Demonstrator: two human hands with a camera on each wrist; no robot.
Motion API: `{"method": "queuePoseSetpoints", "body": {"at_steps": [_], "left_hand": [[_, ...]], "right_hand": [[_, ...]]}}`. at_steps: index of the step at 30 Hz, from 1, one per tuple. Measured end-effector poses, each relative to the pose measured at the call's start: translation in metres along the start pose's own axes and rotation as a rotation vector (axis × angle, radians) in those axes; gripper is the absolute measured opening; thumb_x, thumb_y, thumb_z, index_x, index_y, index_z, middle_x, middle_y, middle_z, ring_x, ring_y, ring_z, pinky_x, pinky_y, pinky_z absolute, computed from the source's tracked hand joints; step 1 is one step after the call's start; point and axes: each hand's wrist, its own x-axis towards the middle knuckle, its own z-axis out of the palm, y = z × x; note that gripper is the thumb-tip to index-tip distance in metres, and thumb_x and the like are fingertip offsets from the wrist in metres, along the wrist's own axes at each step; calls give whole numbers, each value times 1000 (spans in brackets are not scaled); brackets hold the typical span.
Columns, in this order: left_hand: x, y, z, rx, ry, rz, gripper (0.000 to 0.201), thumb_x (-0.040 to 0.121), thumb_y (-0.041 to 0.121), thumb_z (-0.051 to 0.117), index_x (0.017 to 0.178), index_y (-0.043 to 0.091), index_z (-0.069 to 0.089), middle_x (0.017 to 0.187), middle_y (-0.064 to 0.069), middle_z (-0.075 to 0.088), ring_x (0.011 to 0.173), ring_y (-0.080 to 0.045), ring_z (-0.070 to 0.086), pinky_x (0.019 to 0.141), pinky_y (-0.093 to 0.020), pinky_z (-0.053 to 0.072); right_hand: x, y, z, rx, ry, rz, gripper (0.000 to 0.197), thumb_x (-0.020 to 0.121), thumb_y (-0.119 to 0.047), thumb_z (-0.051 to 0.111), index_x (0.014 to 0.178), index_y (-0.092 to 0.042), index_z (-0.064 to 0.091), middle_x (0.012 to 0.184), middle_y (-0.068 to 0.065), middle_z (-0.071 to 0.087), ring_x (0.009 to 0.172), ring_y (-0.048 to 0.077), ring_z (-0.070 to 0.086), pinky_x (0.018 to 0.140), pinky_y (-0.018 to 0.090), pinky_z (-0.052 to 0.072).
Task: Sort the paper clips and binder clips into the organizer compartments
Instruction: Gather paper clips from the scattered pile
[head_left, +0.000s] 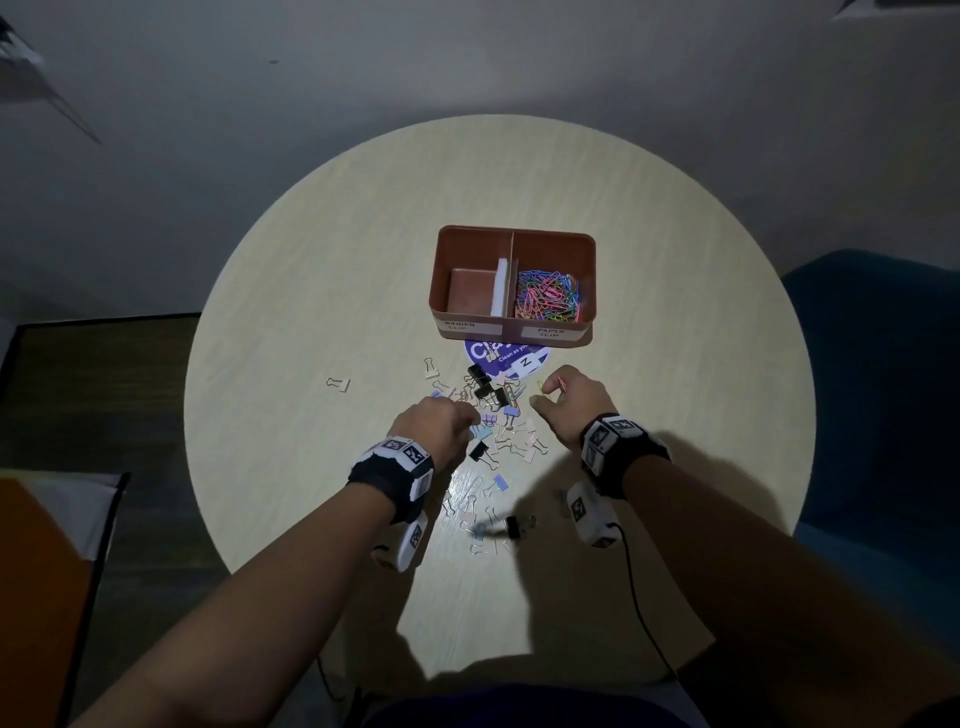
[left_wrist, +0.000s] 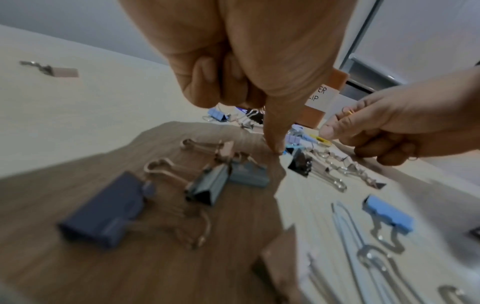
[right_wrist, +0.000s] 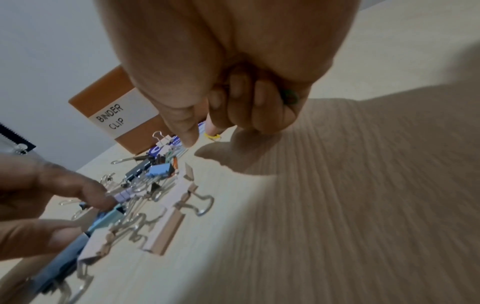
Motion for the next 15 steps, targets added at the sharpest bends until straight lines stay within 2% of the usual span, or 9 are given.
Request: {"method": "queuePoseSetpoints", "body": {"at_steps": [3, 7, 10, 13, 15], "left_hand": [[-1, 0, 4, 58, -12, -3, 8, 93, 28, 56, 97, 26, 63, 95, -2, 66, 86, -26, 64, 69, -33, 54], [-5, -8, 8, -18, -15, -35, 9, 93, 23, 51, 87, 26, 57, 88, 3, 63, 79, -23, 61, 64, -29, 48], [-12, -11, 4, -209, 62, -52, 11, 97, 27, 46, 91, 24, 55, 87, 4, 62, 77, -17, 59, 62, -26, 41], [-17, -12, -1, -431, 139, -166, 16, 100, 28, 40, 92, 19, 51, 85, 2, 64, 75, -15, 58, 60, -25, 37], [-17, -13, -2, -522, 161, -255, 18, 101, 30, 38, 92, 20, 50, 85, 0, 67, 75, -20, 61, 62, -28, 43]], "right_hand": [[0, 1, 2, -38, 7, 15, 17, 89, -34, 66, 94, -19, 59, 87, 4, 65, 79, 26, 63, 68, 30, 49], [-2, 2, 1, -59, -15, -5, 13, 93, -29, 59, 90, -16, 62, 96, 6, 72, 85, 29, 65, 73, 34, 55], [-6, 0, -3, -41, -43, -20, 15, 92, -27, 55, 90, -12, 58, 93, 9, 67, 83, 31, 61, 69, 31, 48], [-11, -6, -6, 114, -13, 14, 18, 87, -23, 57, 75, -14, 48, 76, 6, 57, 70, 26, 51, 57, 28, 36], [-10, -9, -6, 219, -17, 38, 15, 84, -19, 59, 74, -12, 50, 72, 5, 59, 65, 25, 52, 55, 28, 40]]}}
